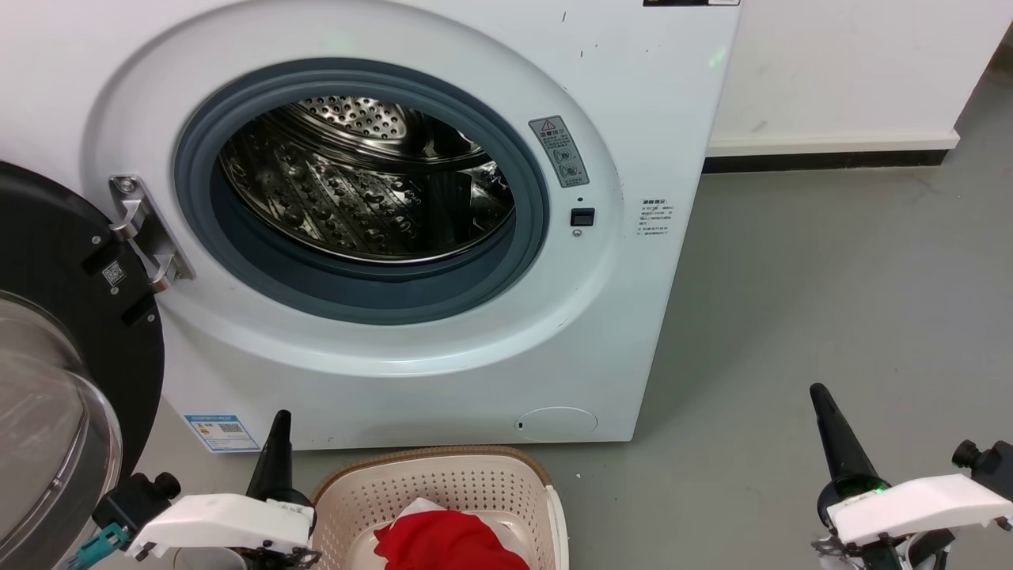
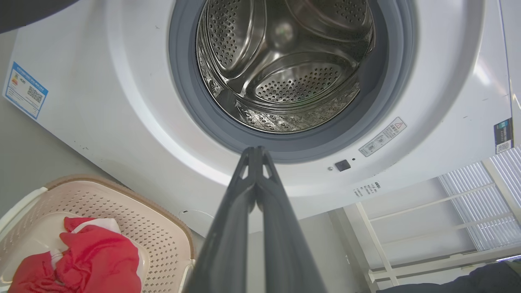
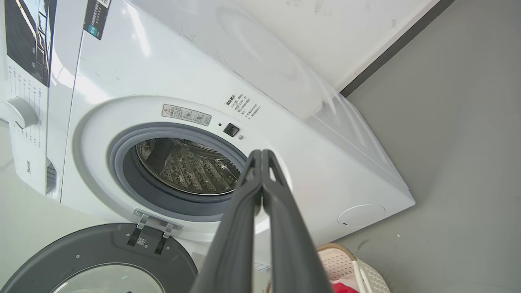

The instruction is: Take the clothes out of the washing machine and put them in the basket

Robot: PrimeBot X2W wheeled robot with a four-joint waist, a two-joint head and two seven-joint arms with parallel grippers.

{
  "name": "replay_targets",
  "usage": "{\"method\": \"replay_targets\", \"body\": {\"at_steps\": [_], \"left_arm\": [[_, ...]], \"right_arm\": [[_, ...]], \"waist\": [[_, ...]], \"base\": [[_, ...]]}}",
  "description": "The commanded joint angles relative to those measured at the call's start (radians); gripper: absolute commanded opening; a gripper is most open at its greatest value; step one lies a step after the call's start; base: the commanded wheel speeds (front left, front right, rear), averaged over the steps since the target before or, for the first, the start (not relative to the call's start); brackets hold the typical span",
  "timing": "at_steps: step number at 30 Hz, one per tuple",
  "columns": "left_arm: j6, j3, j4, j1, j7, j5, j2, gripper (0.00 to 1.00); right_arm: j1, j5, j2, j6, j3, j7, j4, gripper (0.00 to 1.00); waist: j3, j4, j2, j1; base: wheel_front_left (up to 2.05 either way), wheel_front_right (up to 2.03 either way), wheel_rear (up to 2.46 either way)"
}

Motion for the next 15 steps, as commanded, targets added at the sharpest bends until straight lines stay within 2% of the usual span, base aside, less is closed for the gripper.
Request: {"method": "replay_targets", "body": {"at_steps": [1, 15], "left_arm": [[-0.006, 0.008, -0.005, -0.022, 0.007, -0.029, 0.002, 0.0], [-0.022, 0.024, 0.008, -0.04, 0.044, -0.182, -0.002, 0.0]], "right_arm": [[-0.025, 0.033, -0.005, 0.0, -0.005, 0.003, -0.003, 0.0], [-0.049, 0.195, -0.005, 0.0, -0.019, 0.019, 0.027, 0.0]], "waist": [[0.0, 0.0, -0.0001, 0.0], [0.004, 0.001, -0.0001, 0.0]], "base": [[0.0, 0.0, 0.0], [0.0, 0.0, 0.0]]}}
